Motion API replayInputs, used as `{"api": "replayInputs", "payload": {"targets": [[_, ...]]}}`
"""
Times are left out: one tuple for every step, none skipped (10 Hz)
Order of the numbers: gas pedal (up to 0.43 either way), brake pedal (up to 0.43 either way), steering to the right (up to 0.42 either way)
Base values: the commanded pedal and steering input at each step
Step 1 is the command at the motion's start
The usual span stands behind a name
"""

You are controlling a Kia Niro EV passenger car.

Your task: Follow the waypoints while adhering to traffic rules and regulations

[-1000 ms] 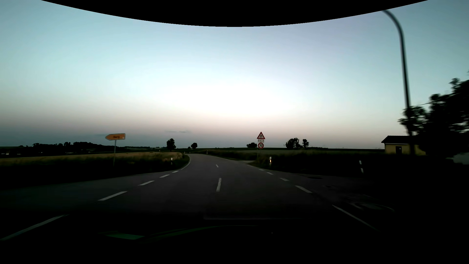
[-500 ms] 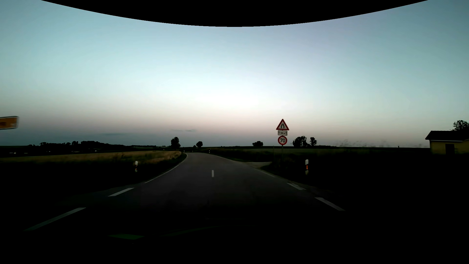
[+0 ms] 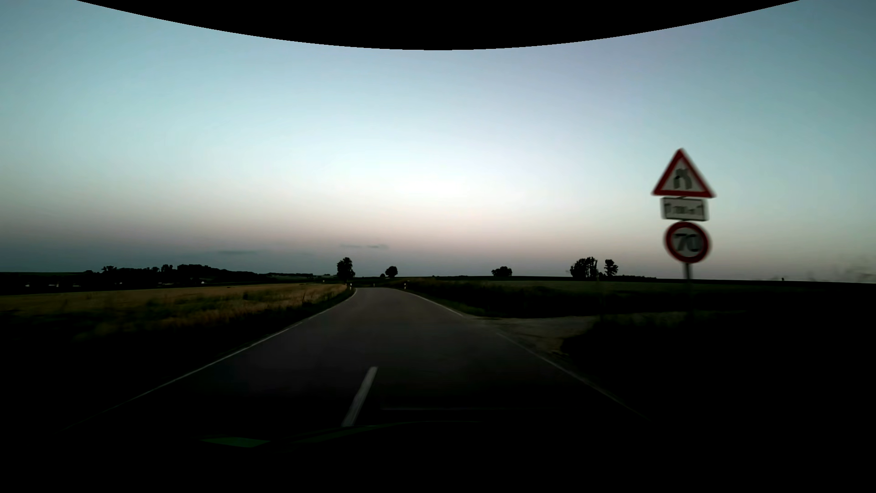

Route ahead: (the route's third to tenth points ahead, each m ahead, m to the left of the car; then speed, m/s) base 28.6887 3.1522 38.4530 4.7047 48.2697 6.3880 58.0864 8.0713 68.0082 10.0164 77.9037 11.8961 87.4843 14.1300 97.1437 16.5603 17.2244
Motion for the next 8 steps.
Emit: {"api": "replayInputs", "payload": {"targets": [[0.24,0.0,-0.035],[0.248,0.0,-0.032],[0.26,0.0,-0.031],[0.26,0.0,-0.031],[0.26,0.0,-0.031],[0.26,0.0,-0.031],[0.26,0.0,-0.031],[0.268,0.0,-0.031]]}}
